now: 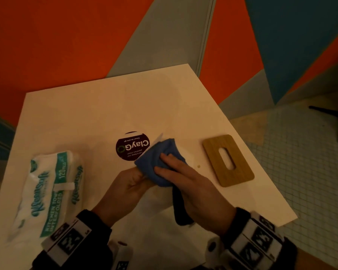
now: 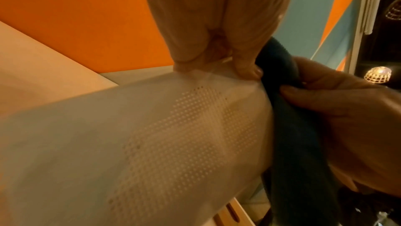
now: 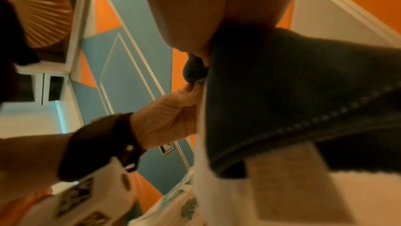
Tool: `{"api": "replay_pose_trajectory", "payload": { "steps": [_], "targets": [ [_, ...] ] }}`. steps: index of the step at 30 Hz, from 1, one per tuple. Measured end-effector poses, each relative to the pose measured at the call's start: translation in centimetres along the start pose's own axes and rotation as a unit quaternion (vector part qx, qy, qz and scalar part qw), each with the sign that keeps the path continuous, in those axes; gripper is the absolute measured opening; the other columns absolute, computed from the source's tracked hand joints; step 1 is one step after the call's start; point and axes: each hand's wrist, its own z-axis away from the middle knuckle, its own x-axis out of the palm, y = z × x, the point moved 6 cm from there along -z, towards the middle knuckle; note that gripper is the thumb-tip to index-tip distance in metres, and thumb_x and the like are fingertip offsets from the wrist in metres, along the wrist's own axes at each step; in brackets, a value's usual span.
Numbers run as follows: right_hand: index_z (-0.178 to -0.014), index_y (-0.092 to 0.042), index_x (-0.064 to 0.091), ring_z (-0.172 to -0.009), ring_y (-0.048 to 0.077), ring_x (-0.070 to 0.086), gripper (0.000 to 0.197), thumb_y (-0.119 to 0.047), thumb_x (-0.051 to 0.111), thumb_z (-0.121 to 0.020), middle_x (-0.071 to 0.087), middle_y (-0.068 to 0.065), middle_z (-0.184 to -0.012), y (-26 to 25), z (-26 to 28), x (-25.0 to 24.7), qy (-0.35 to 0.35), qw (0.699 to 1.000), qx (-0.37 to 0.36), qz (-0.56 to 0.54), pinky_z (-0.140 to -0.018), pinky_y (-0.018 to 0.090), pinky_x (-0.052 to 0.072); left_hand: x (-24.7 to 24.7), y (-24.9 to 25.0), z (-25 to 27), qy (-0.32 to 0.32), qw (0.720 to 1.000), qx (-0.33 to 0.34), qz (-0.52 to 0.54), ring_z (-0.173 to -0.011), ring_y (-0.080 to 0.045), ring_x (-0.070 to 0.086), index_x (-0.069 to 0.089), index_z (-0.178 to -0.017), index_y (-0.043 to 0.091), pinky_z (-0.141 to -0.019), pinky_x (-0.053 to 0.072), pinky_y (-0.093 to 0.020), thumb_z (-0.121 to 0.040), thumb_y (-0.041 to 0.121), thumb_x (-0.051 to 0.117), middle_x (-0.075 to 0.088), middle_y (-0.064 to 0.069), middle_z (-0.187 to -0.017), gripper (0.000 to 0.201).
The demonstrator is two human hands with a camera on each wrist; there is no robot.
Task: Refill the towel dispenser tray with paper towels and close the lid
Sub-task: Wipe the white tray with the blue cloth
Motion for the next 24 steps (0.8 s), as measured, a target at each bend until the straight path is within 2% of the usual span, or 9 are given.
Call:
{"api": "replay_pose_trajectory", "payload": {
  "steps": [4,6,8,10,12,15,17,20,24],
  "targets": [
    [-0.121,-0.002,0.054,-0.128,0.023,0.037,0.037,-0.010,0.039,-0.088,0.044,0.016,-0.135,2.0,-4.6,-1.7,0.019,0.998,0.063,-0.004,-0.110,0.018,0.023,-0.6,-0.1,-0.2,0.008,1.000,-0.017,-0.021,-0.071,-0.008,0.064,0.066,-0.078,0.031,-0.066,0.052,-0.022,-0.064,0.044,0.058,0.070,0.009,-0.082,0.020],
    [-0.121,-0.004,0.054,-0.123,0.026,0.045,0.034,-0.002,0.040,-0.089,0.050,0.014,-0.130,3.8,-6.0,-2.7,0.027,0.990,0.134,-0.024,-0.103,0.016,0.030,-0.8,-0.1,0.1,0.008,1.000,-0.022,-0.017,-0.071,0.000,0.065,0.066,-0.076,0.040,-0.062,0.049,-0.010,-0.068,0.032,0.061,0.071,0.020,-0.076,0.013],
    [-0.120,-0.008,0.054,-0.113,0.016,0.046,0.035,0.004,0.037,-0.093,0.053,0.005,-0.122,5.4,-5.7,-3.5,0.022,0.976,0.206,-0.066,-0.091,0.010,0.035,-0.8,0.1,0.6,0.015,1.000,-0.014,-0.014,-0.070,0.006,0.063,0.066,-0.073,0.046,-0.060,0.046,-0.004,-0.070,0.026,0.061,0.069,0.028,-0.071,0.021],
    [-0.120,-0.009,0.055,-0.111,0.011,0.044,0.035,0.004,0.034,-0.094,0.052,-0.001,-0.119,6.1,-4.4,-3.8,0.030,0.966,0.244,-0.084,-0.093,0.009,0.036,-1.0,0.1,0.9,0.020,1.000,-0.015,-0.004,-0.068,0.008,0.063,0.066,-0.070,0.046,-0.058,0.045,-0.003,-0.076,0.015,0.065,0.069,0.027,-0.068,0.032],
    [-0.120,-0.010,0.055,-0.111,0.009,0.045,0.035,0.003,0.035,-0.094,0.051,-0.007,-0.118,6.2,-2.7,-3.8,0.057,0.958,0.264,-0.097,-0.091,0.001,0.035,-1.2,-0.1,1.1,0.033,0.999,-0.022,0.001,-0.065,0.009,0.062,0.066,-0.067,0.048,-0.057,0.044,-0.002,-0.080,-0.001,0.060,0.068,0.027,-0.065,0.051],
    [-0.121,-0.022,0.050,-0.110,0.005,0.043,0.043,0.007,0.038,-0.092,0.046,-0.018,-0.114,5.4,-0.7,-4.2,0.101,0.948,0.282,-0.103,-0.083,-0.006,0.033,-1.2,-0.3,1.3,0.037,0.999,-0.021,0.020,-0.066,0.008,0.062,0.066,-0.069,0.047,-0.057,0.044,-0.003,-0.077,0.006,0.061,0.069,0.027,-0.067,0.043],
    [-0.116,-0.035,0.043,-0.112,0.004,0.040,0.050,0.008,0.040,-0.091,0.043,-0.023,-0.114,4.6,0.0,-4.7,0.108,0.947,0.286,-0.096,-0.083,-0.003,0.032,-0.8,-0.2,1.1,0.030,0.998,-0.024,0.039,-0.065,0.008,0.062,0.067,-0.068,0.045,-0.057,0.044,-0.003,-0.077,0.006,0.060,0.069,0.025,-0.066,0.041],
    [-0.122,-0.035,0.036,-0.112,0.002,0.036,0.049,0.003,0.042,-0.091,0.045,-0.024,-0.111,3.7,0.9,-5.3,0.083,0.947,0.305,-0.061,-0.088,0.001,0.026,0.0,-0.1,0.7,0.036,0.998,-0.023,0.053,-0.064,0.008,0.062,0.068,-0.068,0.040,-0.057,0.044,-0.003,-0.079,-0.001,0.060,0.069,0.024,-0.065,0.044],
    [-0.111,-0.045,0.031,-0.110,-0.004,0.029,0.051,-0.002,0.048,-0.090,0.033,-0.036,-0.105,1.1,2.0,-4.8,0.035,0.961,0.275,-0.018,-0.077,-0.013,0.014,-0.4,-0.5,-0.4,0.056,0.996,-0.024,0.068,-0.066,0.009,0.063,0.065,-0.073,0.026,-0.059,0.045,-0.003,-0.079,-0.002,0.061,0.071,0.024,-0.069,0.029]
  ]
}}
